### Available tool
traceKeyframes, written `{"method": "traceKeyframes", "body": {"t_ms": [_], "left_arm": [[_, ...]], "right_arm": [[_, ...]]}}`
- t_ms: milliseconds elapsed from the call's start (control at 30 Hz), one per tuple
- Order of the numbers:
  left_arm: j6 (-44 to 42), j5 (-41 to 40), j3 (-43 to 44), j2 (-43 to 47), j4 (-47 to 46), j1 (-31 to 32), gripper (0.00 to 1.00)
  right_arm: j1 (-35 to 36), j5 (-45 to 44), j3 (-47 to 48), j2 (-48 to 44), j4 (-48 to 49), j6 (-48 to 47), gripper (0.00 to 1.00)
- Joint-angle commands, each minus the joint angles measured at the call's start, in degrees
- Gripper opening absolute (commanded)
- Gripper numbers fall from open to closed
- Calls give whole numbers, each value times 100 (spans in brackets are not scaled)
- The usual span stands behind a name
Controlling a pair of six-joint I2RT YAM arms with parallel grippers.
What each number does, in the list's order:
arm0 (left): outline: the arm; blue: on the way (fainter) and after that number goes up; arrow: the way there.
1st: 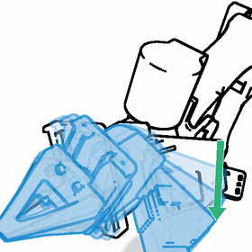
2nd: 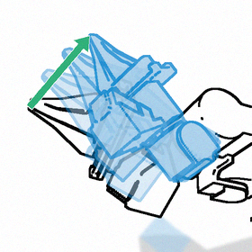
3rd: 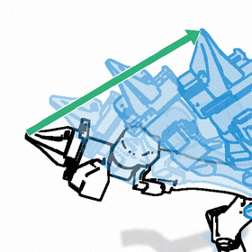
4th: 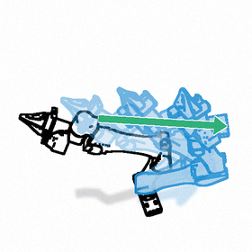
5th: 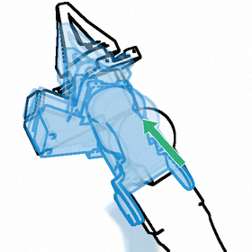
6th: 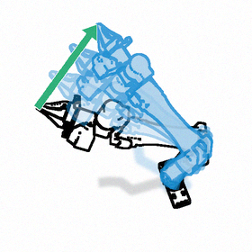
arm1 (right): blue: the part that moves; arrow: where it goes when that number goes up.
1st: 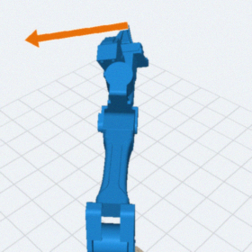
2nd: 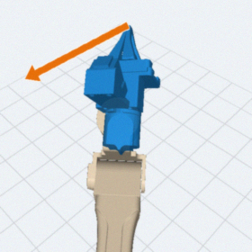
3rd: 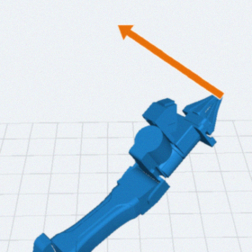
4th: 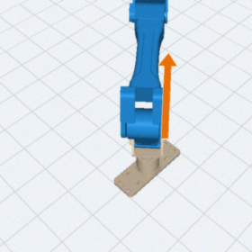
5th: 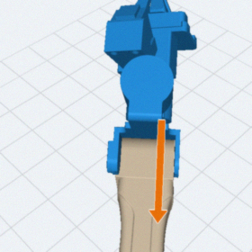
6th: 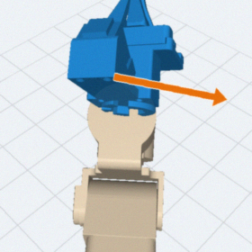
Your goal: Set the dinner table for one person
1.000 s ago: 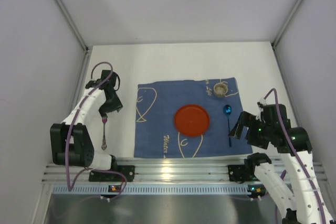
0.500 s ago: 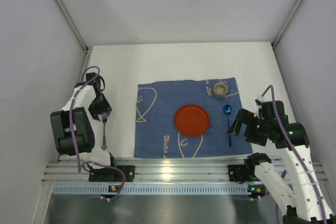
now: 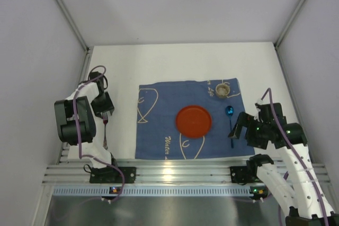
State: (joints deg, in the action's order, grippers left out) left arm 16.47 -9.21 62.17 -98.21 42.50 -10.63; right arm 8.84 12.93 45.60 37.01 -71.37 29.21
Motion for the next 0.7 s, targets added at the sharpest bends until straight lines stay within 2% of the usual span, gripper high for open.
{"method": "traceKeyframes", "body": {"t_ms": [0, 100, 333, 500, 533, 667], "left_arm": [[-170, 24, 155, -206, -303, 0, 53], [-153, 86, 94, -260, -356, -9, 48], [-258, -63, 23, -374, -436, -9, 20], [-302, -81, -3, -383, -488, -18, 7], [-302, -55, 31, -383, -480, -26, 1], [-276, 156, 216, -304, -401, -18, 0]], "right_arm": [[21, -106, -69, 86, 334, 76, 100], [21, -133, -104, 183, 422, 120, 100], [30, -220, -113, 420, 598, 129, 100], [12, -229, -105, 640, 774, 94, 100], [21, -221, -96, 666, 792, 93, 100], [21, -229, -52, 772, 871, 93, 100]]}}
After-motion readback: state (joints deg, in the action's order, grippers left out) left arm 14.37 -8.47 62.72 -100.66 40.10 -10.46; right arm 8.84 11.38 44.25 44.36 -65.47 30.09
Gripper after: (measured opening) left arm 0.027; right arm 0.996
